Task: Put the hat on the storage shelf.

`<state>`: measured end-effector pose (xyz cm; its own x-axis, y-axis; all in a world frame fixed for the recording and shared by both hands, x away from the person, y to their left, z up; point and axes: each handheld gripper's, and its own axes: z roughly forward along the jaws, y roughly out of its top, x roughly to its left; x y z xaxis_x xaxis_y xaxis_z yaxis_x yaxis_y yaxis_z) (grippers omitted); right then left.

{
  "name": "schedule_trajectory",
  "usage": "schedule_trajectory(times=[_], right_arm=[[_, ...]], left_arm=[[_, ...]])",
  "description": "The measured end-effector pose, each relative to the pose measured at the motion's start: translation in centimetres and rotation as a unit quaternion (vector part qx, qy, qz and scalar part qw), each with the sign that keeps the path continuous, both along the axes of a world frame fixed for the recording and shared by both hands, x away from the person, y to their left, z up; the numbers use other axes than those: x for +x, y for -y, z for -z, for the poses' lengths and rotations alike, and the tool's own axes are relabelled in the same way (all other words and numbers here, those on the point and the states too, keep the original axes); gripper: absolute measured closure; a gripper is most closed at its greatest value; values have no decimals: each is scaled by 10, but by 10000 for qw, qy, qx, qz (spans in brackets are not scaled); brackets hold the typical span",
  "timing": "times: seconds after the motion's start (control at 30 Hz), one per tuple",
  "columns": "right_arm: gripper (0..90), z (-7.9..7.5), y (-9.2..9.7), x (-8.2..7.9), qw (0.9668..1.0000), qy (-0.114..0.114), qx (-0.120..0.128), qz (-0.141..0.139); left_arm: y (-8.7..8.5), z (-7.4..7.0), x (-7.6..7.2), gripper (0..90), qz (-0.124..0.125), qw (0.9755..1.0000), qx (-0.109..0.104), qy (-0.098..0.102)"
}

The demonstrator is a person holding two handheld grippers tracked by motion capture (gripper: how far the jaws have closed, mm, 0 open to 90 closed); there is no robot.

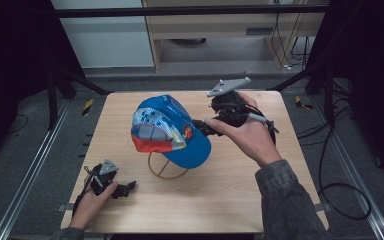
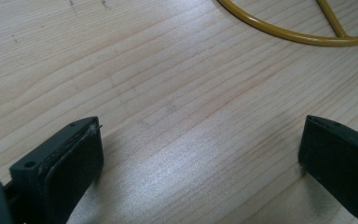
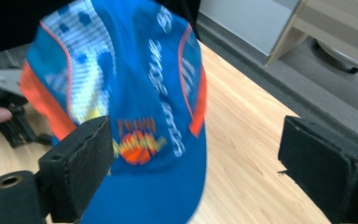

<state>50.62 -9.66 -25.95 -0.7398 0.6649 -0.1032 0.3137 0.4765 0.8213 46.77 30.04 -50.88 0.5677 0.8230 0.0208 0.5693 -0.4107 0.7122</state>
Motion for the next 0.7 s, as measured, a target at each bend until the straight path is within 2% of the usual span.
schedule_trajectory(times=[0.1, 0.23, 0.37, 0.6, 0.63, 0.67, 0.7], right_arm=[[99, 13, 14, -7, 9999, 64, 83, 103], [134, 33, 32, -18, 9994, 119, 26, 323], [158, 53, 50, -28, 9987, 149, 70, 474], [146, 101, 76, -41, 9958, 215, 164, 870], [140, 115, 80, -44, 9951, 201, 131, 961], [140, 115, 80, -44, 9951, 201, 131, 961], [140, 122, 83, -45, 9947, 199, 145, 1001]], left_arm=[[0, 0, 0, 0, -8, 10000, -13, -7], [0, 0, 0, 0, 1, 10000, 15, -16], [0, 0, 0, 0, 10, 10000, 15, -5], [0, 0, 0, 0, 12, 10000, 18, -3], [0, 0, 0, 0, 12, 10000, 18, -3], [0, 0, 0, 0, 12, 10000, 18, -3], [0, 0, 0, 0, 8, 10000, 27, -7]])
